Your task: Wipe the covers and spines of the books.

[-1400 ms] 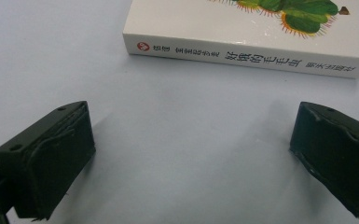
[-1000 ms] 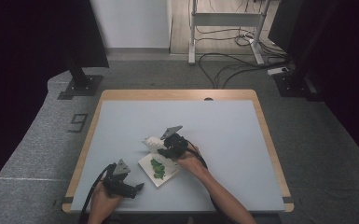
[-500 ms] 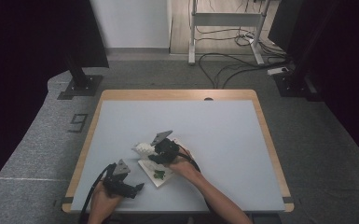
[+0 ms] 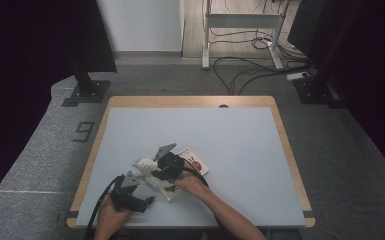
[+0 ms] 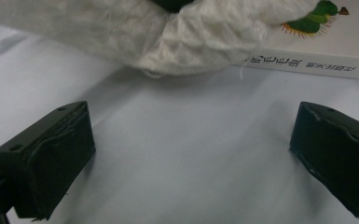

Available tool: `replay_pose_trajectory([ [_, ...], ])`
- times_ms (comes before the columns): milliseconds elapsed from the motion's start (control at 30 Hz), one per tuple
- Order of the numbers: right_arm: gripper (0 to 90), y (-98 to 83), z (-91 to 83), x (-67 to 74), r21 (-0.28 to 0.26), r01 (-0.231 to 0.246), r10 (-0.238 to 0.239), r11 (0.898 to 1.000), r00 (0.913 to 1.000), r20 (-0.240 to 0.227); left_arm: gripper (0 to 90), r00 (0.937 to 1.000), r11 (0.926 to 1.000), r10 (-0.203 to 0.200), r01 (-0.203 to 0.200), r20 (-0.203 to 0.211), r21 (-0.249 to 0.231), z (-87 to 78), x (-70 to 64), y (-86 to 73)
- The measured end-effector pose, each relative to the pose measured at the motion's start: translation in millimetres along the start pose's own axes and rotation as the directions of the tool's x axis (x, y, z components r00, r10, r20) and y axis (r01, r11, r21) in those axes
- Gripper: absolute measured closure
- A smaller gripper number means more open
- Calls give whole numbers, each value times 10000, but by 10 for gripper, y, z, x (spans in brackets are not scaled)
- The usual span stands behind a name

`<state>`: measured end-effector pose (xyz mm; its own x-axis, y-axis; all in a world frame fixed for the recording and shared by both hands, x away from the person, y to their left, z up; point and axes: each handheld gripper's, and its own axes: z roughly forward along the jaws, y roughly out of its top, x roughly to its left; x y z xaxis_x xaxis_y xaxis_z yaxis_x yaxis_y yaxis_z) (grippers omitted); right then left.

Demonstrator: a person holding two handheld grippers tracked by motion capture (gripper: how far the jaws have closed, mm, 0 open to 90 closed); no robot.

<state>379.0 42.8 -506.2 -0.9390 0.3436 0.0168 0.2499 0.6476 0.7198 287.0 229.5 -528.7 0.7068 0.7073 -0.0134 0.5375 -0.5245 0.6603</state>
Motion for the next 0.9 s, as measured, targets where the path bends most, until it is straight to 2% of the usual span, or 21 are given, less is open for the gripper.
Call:
replay_pose_trajectory([
  [167,634,3,10,13,-66,5,-5,10000,10000,-57,0,10000,10000,6,-6,-2,2,0,0,0],
  [433,630,32,1,47,116,73,-75,9999,9998,176,0,10000,10000,3,-3,-5,-1,0,0,0],
  [600,633,59,-31,50,-22,53,-53,10000,9999,99,0,10000,10000,-13,13,-2,-3,0,-1,0],
  [900,634,167,-193,54,-203,356,-355,9992,9994,42,0,10000,10000,3,-3,4,13,0,1,0],
])
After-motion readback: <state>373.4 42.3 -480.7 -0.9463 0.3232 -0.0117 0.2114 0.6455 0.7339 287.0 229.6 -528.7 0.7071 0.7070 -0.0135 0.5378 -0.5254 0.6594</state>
